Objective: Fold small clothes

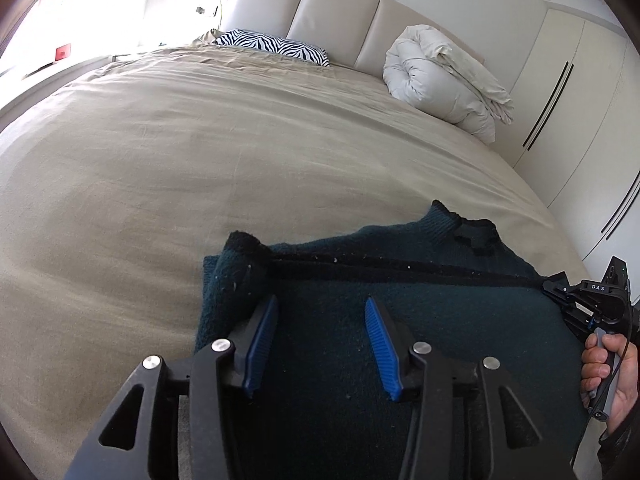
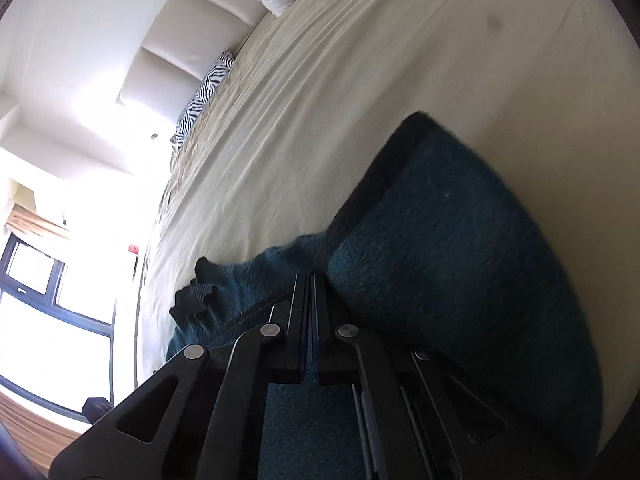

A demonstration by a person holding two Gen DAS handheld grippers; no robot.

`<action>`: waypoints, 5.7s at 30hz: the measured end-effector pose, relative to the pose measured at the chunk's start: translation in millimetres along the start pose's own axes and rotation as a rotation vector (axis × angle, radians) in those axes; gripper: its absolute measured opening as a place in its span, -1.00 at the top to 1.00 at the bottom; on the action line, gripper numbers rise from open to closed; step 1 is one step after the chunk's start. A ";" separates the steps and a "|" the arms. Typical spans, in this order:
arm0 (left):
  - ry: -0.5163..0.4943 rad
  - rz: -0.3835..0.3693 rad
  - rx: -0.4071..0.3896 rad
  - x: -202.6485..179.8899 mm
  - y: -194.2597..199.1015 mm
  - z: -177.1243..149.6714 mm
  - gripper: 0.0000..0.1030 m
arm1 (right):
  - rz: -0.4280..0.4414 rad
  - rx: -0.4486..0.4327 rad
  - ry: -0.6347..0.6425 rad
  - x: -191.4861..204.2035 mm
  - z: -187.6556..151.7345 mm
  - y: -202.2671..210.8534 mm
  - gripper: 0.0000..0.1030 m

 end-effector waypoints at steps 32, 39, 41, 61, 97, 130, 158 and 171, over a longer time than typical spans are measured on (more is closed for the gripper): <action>-0.044 0.058 -0.024 -3.5 0.0 -3.0 0.05 | 0.241 -0.054 0.008 14.7 -110.8 104.1 0.14; -0.048 0.064 -0.024 -2.9 -0.8 -4.1 0.05 | 0.095 -0.239 -0.019 -11.9 -100.6 176.5 0.05; -0.049 0.066 -0.017 -2.4 -1.0 -3.1 0.05 | 0.108 -0.193 -0.003 0.2 -119.0 167.2 0.05; -0.030 0.046 0.089 15.2 113.0 -90.1 0.10 | 0.089 -0.040 -0.029 16.7 -173.4 131.2 0.14; 0.489 -0.436 0.495 43.7 79.4 -96.3 0.67 | 0.246 0.440 0.172 216.1 -237.2 -22.3 -0.03; 0.075 -0.552 0.366 -212.4 115.5 -32.7 0.72 | 0.484 0.289 -0.137 107.6 -102.5 55.6 -0.31; 0.073 -0.564 0.349 -152.3 131.7 -84.5 0.03 | -0.038 0.390 0.223 75.7 -92.1 49.1 0.75; 0.028 -0.567 0.368 -162.0 135.2 -89.3 0.03 | -0.074 0.278 0.227 39.3 -47.2 118.2 0.76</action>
Point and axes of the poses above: each gripper's, at about its wrist camera, not at the fingertips, and y roughly against the way its jaws point, x to its left, z to its top, the point moved 9 cm from there along -y, roughly the way its jaws point, and after that the axes turned 9 degrees about z, right-handed, at the moved point
